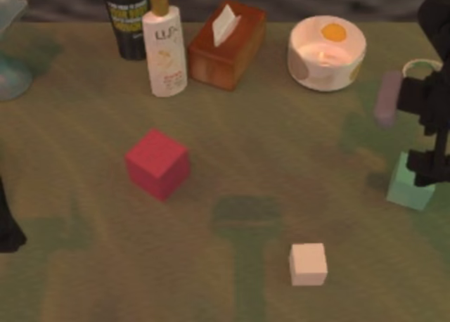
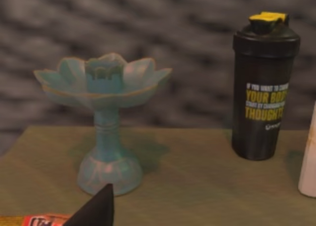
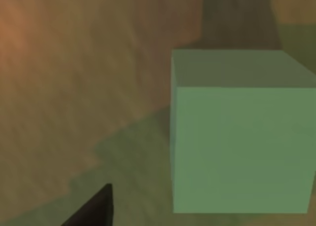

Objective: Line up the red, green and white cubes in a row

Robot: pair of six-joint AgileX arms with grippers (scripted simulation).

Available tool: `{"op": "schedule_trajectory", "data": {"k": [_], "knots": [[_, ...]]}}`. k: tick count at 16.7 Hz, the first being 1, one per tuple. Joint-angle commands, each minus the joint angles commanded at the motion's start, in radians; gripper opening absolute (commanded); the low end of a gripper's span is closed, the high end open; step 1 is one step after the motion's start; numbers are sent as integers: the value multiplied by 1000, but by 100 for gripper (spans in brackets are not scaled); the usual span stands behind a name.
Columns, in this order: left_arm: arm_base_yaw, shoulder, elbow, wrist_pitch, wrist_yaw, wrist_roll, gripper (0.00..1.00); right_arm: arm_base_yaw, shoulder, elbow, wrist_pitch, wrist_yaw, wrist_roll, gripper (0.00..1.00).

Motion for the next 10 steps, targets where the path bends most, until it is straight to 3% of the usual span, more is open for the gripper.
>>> {"op": "schedule_trajectory", "data": {"k": [3, 10], "knots": [[0, 0, 0, 0, 0, 0, 100, 2, 18, -23, 40, 0, 0, 100], [0, 0, 0, 0, 0, 0, 100, 6, 138, -158, 300, 1, 5, 100]]}}
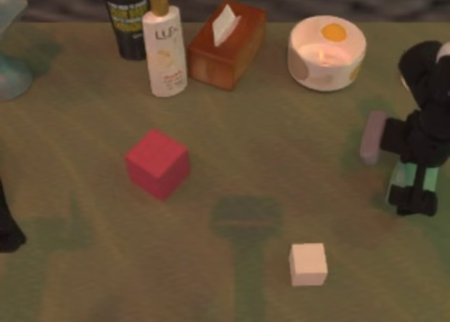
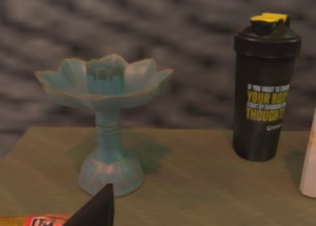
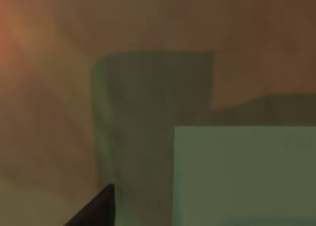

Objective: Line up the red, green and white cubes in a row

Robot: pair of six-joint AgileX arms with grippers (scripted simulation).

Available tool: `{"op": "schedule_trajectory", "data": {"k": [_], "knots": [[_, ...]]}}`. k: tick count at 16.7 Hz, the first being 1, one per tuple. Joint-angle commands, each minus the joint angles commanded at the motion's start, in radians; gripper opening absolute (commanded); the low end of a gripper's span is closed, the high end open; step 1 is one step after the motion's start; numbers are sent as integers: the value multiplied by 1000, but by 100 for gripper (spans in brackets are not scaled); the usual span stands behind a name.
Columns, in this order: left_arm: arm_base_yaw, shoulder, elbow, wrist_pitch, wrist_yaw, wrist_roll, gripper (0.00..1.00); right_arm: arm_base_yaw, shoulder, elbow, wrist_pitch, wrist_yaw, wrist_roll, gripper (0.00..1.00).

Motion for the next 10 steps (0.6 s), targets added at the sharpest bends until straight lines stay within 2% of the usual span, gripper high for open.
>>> {"op": "schedule_trajectory", "data": {"k": [5, 10], "knots": [[0, 0, 0, 0, 0, 0, 100, 0, 6, -7, 11, 0, 0, 100], [0, 0, 0, 0, 0, 0, 100, 0, 6, -7, 11, 0, 0, 62]]}}
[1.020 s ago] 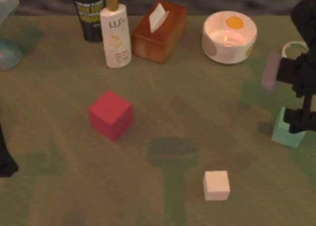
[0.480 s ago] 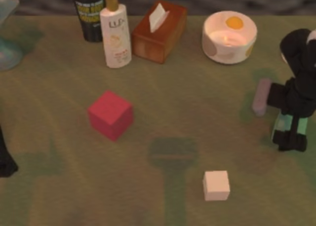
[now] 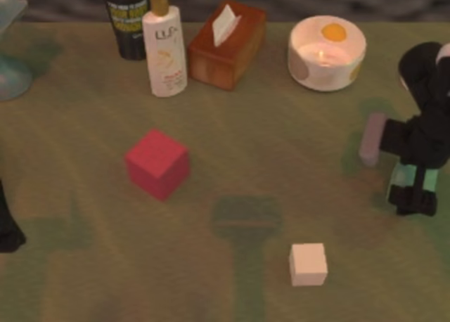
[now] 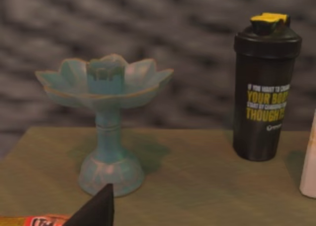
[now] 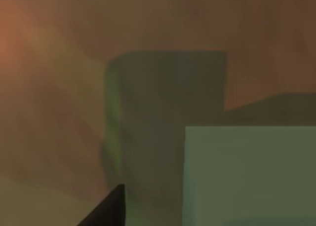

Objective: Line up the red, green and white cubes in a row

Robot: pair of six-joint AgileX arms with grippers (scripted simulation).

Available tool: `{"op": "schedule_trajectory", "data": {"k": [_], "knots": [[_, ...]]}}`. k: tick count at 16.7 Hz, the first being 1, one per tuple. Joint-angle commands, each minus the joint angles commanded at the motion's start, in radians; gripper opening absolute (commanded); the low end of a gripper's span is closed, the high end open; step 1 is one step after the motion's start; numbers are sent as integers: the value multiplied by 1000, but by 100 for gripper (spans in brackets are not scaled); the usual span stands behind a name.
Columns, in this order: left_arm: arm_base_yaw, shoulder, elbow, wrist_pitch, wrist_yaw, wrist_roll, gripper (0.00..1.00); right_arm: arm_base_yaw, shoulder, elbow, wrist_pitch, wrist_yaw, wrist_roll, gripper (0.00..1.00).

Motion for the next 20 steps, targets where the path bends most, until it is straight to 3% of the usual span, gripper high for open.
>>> {"op": "schedule_trajectory", "data": {"k": [8, 20], "knots": [[0, 0, 0, 0, 0, 0, 100, 0, 0, 0, 0, 0, 0, 2], [0, 0, 0, 0, 0, 0, 100, 2, -43, 25, -64, -5, 8, 0]]}}
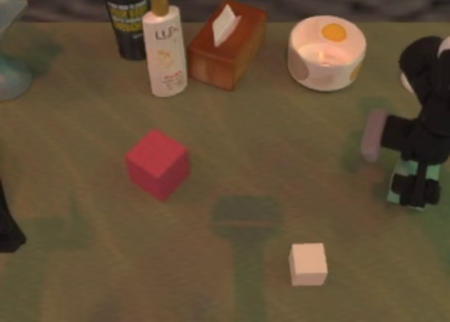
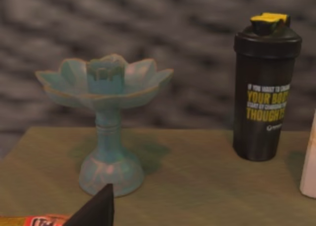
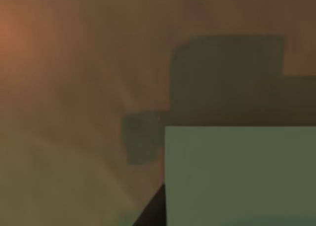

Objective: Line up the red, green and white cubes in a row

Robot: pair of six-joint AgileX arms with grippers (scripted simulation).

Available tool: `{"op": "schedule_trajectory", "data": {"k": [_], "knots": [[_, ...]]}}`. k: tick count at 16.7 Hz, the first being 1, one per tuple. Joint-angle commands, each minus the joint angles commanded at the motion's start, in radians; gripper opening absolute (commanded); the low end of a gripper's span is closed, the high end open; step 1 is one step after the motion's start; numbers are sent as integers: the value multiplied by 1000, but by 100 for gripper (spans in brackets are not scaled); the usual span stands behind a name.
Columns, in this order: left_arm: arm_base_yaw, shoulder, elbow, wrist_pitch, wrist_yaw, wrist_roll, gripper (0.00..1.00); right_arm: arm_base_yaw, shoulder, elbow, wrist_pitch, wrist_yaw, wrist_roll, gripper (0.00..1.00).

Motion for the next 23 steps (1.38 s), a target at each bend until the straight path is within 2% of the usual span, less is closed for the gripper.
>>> {"op": "schedule_trajectory", "data": {"k": [6, 11, 13, 16, 23], "knots": [[0, 0, 0, 0, 0, 0, 100, 6, -91, 95, -191, -1, 0, 0], [0, 0, 0, 0, 0, 0, 100, 4, -95, 100, -200, -1, 2, 0], [0, 0, 0, 0, 0, 0, 100, 39, -94, 107, -205, -1, 17, 0], [0, 0, 0, 0, 0, 0, 100, 161, -91, 122, -222, -1, 70, 0], [0, 0, 0, 0, 0, 0, 100, 584, -103, 150, -268, -3, 252, 0]]}}
